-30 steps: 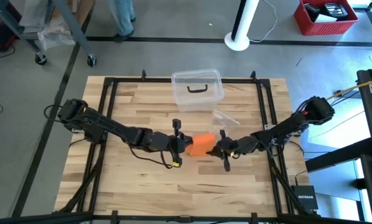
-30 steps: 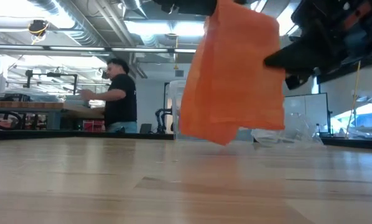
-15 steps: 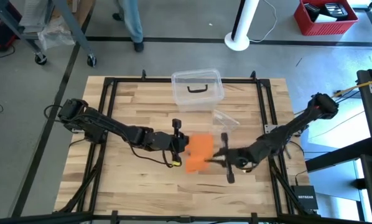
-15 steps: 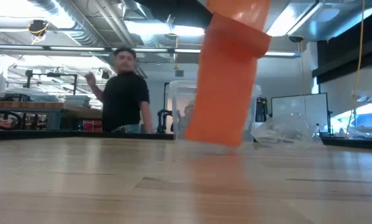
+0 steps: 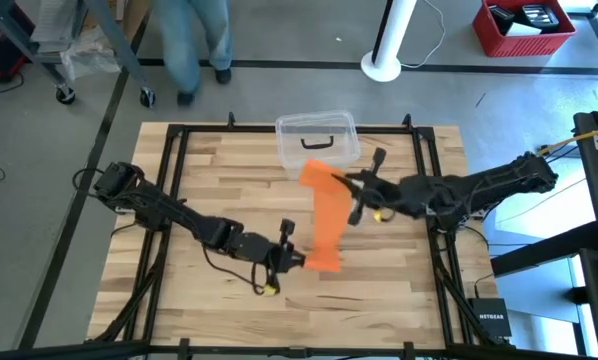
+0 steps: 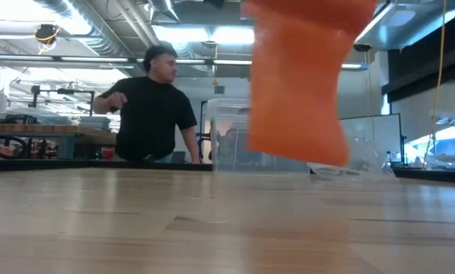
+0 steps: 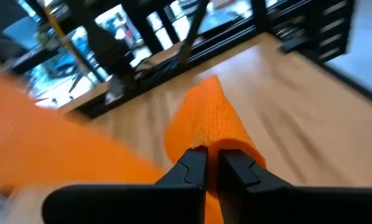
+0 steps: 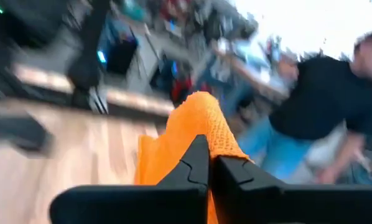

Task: Roll bandage
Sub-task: Roll the orange bandage

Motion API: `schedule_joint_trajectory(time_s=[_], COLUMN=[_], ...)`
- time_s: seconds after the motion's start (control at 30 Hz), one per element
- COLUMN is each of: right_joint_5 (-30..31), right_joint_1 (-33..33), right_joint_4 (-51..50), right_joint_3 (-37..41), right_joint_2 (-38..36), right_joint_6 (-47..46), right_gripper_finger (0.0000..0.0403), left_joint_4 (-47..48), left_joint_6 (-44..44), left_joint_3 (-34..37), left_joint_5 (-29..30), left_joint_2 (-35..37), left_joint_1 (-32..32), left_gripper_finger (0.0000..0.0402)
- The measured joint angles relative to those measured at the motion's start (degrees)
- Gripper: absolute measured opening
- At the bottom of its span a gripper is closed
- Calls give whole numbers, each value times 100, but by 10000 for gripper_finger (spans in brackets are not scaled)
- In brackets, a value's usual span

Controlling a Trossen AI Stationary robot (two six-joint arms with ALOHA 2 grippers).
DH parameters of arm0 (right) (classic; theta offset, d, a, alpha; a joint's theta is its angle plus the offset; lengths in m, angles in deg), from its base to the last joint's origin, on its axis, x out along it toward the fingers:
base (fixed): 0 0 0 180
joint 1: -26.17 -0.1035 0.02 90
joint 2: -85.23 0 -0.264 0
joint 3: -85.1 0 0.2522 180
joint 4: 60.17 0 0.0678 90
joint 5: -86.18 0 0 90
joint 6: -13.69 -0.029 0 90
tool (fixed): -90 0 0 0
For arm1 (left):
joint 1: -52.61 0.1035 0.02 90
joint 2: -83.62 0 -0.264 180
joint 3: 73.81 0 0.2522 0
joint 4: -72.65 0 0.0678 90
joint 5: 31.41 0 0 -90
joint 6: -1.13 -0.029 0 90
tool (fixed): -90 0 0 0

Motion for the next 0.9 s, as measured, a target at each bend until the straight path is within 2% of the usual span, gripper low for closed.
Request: schedule_joint_trajectory(time_s=[0.13,0.27,0.4,0.47,0.6,0.7,0.9], right_joint_5=[-405,-1000,-1781,-1933,-2190,-2489,-3291], right_joint_1=[525,900,981,975,975,975,968], right_joint_4=[-1251,-2209,-2877,-3159,-4440,-5119,-5240], right_joint_3=[7,9,9,-12,-471,-852,-948], right_joint_2=[177,372,509,501,381,240,-196], right_joint_6=[-1145,-2430,-2761,-2787,-3226,-3555,-3727], right_gripper_finger=[18,64,135,172,232,261,284], left_joint_4=[-224,-237,-218,-210,-320,-434,-472], left_joint_6=[2,-8,-193,-262,-436,-481,-586], left_joint_3=[-19,-115,-127,-127,-125,-127,-125], left_joint_5=[-10,12,126,145,156,134,143], left_joint_2=[133,514,852,957,1172,1249,1286], left_joint_1=[-253,-342,-171,-74,61,176,323], left_gripper_finger=[7,7,7,7,7,8,8])
